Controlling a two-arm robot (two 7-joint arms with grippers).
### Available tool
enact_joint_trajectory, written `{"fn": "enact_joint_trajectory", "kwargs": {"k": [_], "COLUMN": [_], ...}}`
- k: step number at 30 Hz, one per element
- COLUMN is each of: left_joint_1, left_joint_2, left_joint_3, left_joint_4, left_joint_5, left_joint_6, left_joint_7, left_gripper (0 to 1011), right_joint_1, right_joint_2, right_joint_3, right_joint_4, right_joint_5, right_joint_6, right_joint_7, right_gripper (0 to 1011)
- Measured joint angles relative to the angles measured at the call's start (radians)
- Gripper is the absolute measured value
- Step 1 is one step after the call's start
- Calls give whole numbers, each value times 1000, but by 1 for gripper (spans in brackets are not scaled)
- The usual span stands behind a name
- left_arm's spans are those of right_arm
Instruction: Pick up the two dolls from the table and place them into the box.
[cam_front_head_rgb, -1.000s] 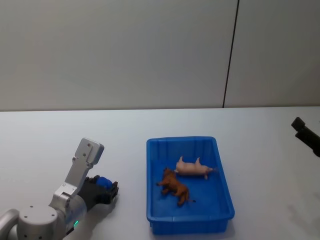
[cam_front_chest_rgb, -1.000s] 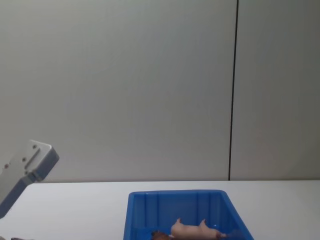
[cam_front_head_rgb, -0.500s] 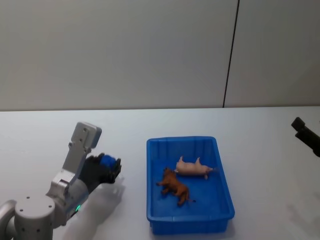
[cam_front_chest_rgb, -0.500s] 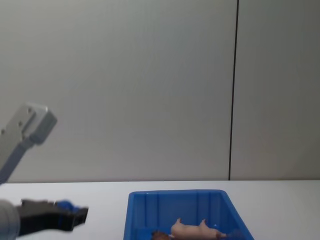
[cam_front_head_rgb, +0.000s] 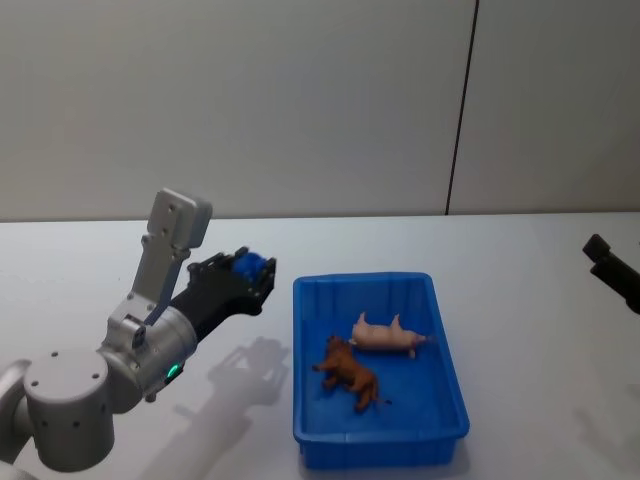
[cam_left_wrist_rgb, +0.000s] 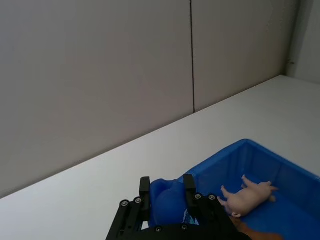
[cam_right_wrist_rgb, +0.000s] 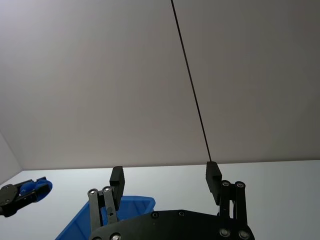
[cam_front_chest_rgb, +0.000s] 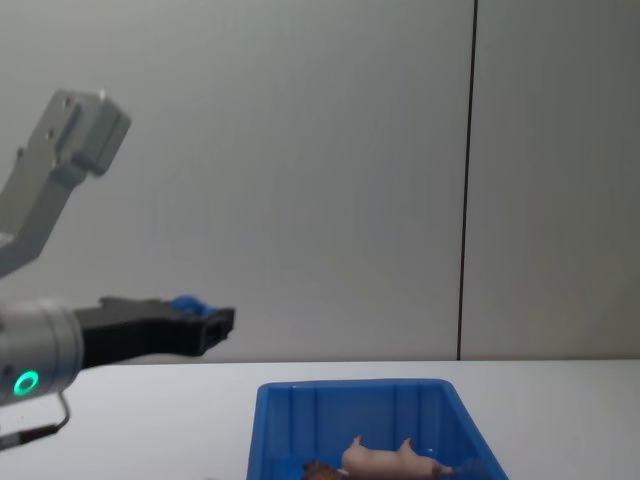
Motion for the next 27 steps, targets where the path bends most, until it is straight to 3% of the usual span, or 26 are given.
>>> {"fn": "enact_joint_trajectory", "kwargs": {"k": [8, 16, 27], "left_joint_1": [-27, -58, -88], "left_joint_2": [-13, -29, -47], "left_joint_3": [2, 14, 40], "left_joint_4": [-12, -5, 30], "left_joint_5": [-17, -23, 18], "left_joint_6": [0, 38, 99], "left_joint_7": [-92, -211, -323], "left_gripper": [361, 306, 242], "right_joint_1": [0, 0, 0], "right_joint_2": [0, 0, 0], "right_joint_3": [0, 0, 0], "right_joint_4": [0, 0, 0], "right_joint_5": [0, 0, 0], "right_joint_6": [0, 0, 0], "right_joint_7": [0, 0, 0], "right_gripper": [1001, 1001, 1001]}}
